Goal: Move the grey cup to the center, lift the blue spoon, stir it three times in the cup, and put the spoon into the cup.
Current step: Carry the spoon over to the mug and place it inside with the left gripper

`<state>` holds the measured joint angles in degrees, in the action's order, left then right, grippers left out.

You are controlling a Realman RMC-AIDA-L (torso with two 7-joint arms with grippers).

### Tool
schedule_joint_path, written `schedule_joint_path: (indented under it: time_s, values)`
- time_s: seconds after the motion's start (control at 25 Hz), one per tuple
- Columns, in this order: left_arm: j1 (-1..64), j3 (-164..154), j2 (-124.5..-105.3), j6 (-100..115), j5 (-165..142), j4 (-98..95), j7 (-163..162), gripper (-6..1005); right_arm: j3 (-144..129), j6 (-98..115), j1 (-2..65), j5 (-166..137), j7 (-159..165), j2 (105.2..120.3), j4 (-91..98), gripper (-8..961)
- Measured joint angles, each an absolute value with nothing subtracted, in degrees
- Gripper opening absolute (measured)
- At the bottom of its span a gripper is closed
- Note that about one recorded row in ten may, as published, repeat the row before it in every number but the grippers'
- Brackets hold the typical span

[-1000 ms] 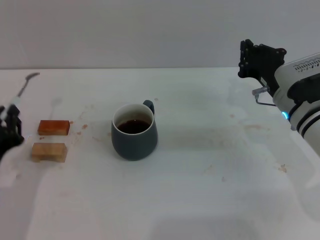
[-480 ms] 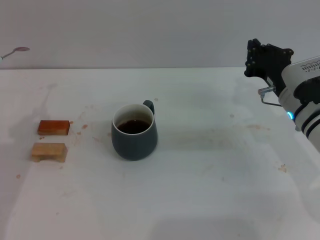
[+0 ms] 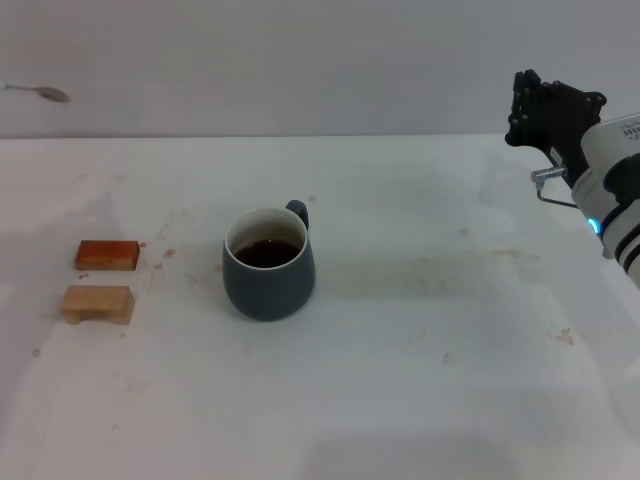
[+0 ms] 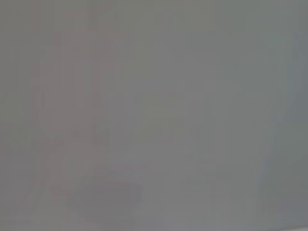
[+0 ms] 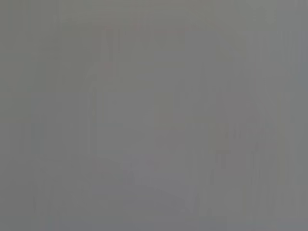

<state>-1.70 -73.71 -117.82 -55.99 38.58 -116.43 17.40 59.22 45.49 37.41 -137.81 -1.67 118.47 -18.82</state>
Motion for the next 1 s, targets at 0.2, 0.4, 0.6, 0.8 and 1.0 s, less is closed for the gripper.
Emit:
schedule_joint_path:
  time_s: [0.2,0.4,0.6,0.8,1.0]
  values:
    - [6.38,-64.42,-117.64,-72.31,43.26,-117.50,22.32,181,60.08,45.63,37.60,-137.81,-1.67,118.47,-18.30,45]
    - [14.50,-57.99,-117.67,-86.54,43.33,-117.67,24.83,180,60.29,45.64,37.56,-137.81,-1.67,118.47,-18.22,45]
    - [21.13,-57.22,-117.12,-95.71,42.99,-117.78,26.07,180,60.38,45.64,37.65,-137.81,-1.67,118.47,-18.19,45]
    - [25.55,-57.29,-117.42,-100.50,43.01,-117.81,26.92,181,60.39,45.60,37.57,-137.81,-1.67,118.47,-18.29,45]
    - [26.74,-59.52,-117.72,-102.16,43.33,-117.65,27.39,180,60.38,45.57,37.17,-137.81,-1.67,118.52,-18.52,45]
